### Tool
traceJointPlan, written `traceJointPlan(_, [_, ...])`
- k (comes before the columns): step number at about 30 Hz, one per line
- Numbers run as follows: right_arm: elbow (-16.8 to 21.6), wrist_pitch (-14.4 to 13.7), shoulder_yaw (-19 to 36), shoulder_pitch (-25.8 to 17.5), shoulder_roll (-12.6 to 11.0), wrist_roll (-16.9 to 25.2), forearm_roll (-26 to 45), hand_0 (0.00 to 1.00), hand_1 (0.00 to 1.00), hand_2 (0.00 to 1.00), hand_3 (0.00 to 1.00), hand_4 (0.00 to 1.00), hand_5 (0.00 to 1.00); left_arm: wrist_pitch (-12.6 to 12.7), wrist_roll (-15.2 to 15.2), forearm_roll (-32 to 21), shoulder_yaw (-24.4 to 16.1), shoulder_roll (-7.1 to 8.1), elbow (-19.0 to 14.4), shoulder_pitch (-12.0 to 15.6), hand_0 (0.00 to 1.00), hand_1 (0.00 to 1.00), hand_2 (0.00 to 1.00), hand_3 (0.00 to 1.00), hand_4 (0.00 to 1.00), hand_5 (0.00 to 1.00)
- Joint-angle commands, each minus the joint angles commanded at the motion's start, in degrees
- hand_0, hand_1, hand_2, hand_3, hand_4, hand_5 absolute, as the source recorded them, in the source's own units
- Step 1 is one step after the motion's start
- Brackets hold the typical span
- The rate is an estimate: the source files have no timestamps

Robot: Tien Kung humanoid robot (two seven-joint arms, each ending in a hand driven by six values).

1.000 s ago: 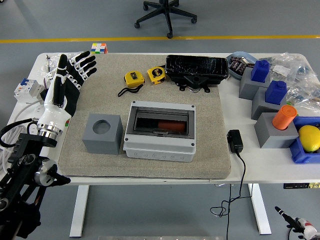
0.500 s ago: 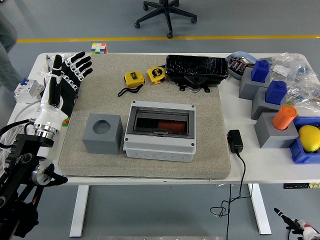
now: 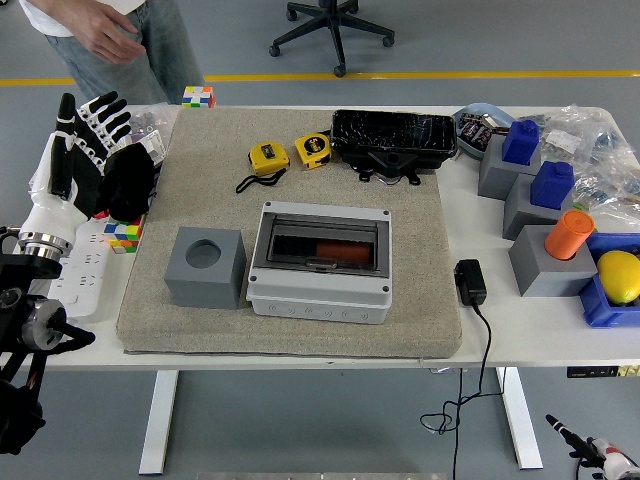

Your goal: Fetch the battery,place it into the box,close the lid of the box

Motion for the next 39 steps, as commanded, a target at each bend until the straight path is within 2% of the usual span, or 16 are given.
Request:
traceJointPlan(5, [0.0,0.0,0.1,0.1,-0.1,0.0,0.1,0.904,0.884,0.82,0.861,0.998,0.998,-1.1,2.4,7.0,-2.2,2.26,1.6,-1.0,0.901,0.892,0.857,0.81,0.998,0.897])
traceJointPlan(8, [0.1,0.0,-0.1,0.2,0.1,0.0,0.3,0.904,0.884,0.82,0.861,0.998,0.998,-1.6,2.1,7.2,-3.6,3.31,4.2,-1.6,0.901,0.892,0.857,0.81,0.998,0.897])
traceJointPlan(14, [0.0,0.0,-0.1,0.0,0.3,0.0,0.3,0.904,0.883,0.82,0.861,0.998,0.998,-1.0,0.4,3.2,-8.1,3.37,9.7,-2.7,0.882,0.885,0.849,0.805,0.998,0.879])
traceJointPlan(15, [0.0,0.0,0.1,0.0,0.3,0.0,0.3,0.904,0.884,0.82,0.861,0.998,0.998,-1.0,-0.1,1.7,-9.1,3.01,10.4,-2.9,0.871,0.851,0.805,0.785,0.998,0.896])
traceJointPlan(17, [0.0,0.0,0.2,-0.1,0.4,0.0,0.2,0.904,0.884,0.82,0.861,0.998,0.998,-1.1,-0.9,-1.5,-11.1,2.26,11.3,-3.0,0.871,0.851,0.805,0.785,0.998,0.896])
traceJointPlan(20, [0.0,0.0,0.2,-0.1,0.4,0.0,0.2,0.904,0.884,0.82,0.861,0.998,0.998,-1.3,-1.2,-3.7,-12.6,1.8,11.5,-2.9,0.871,0.851,0.805,0.785,0.998,0.896])
traceJointPlan(21, [0.0,0.0,0.2,0.0,0.3,0.0,0.2,0.903,0.883,0.82,0.86,0.998,0.998,-1.4,-1.2,-3.9,-12.9,1.66,11.2,-2.8,0.866,0.855,0.81,0.787,0.998,0.998])
traceJointPlan(32, [0.2,-0.1,0.2,0.1,0.6,0.0,0.2,0.904,0.883,0.82,0.86,0.998,0.998,-0.4,1.3,-5.0,-14.4,-0.3,7.7,0.4,0.86,0.846,0.807,0.782,0.998,0.998])
traceJointPlan(39, [-0.1,0.1,-0.1,-0.5,0.2,0.0,-0.4,0.903,0.884,0.82,0.86,0.998,0.998,0.0,1.4,-4.7,-13.9,-0.54,5.9,1.4,0.85,0.832,0.795,0.776,0.998,0.998])
